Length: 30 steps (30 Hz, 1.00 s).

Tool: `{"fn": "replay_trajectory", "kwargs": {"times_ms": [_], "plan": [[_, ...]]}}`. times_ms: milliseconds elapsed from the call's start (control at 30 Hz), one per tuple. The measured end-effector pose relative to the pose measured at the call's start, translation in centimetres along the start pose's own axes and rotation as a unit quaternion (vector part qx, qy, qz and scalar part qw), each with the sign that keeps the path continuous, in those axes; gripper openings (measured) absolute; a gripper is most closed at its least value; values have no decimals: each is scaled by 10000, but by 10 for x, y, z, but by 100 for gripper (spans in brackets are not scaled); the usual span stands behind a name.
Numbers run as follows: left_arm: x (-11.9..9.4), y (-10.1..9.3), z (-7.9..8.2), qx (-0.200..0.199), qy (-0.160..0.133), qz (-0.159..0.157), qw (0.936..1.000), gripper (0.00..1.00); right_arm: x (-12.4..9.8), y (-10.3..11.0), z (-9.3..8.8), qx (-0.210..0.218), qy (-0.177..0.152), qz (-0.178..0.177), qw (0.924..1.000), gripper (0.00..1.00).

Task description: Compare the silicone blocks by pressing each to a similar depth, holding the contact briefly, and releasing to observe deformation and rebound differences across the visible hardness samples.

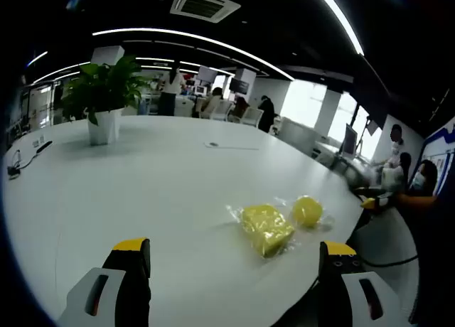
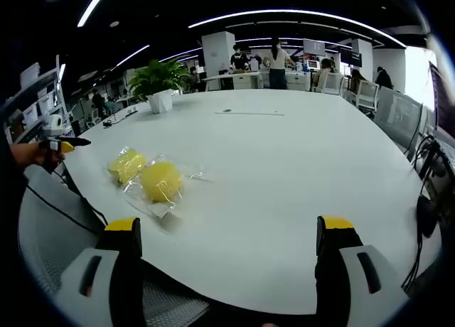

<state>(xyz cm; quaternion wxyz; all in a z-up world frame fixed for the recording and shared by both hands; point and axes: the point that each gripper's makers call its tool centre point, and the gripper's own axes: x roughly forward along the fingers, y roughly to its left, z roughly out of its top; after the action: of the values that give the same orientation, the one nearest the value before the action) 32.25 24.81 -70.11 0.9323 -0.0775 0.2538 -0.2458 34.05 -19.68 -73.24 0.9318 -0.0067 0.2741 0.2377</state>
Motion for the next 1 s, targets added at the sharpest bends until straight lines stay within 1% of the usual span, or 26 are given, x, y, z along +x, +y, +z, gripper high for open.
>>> {"fn": "replay_trajectory", "kwargs": {"times_ms": [300,500,700,867,1000], "plan": [[-2,1,-1,-20,-23,12,10000,100,0,0,3,-21,-40,-14,10000,97],[-4,6,-1,-70,-36,56,10000,100,0,2,-1,-5,21,17,10000,96],[-3,6,-2,-144,-38,44,9999,100,0,5,1,63,-29,49,10000,96],[-3,3,-2,-163,-32,20,9999,100,0,5,-3,117,9,74,9999,96],[-4,2,-5,-189,-32,22,9998,100,0,6,-2,109,-16,96,9999,96]]}}
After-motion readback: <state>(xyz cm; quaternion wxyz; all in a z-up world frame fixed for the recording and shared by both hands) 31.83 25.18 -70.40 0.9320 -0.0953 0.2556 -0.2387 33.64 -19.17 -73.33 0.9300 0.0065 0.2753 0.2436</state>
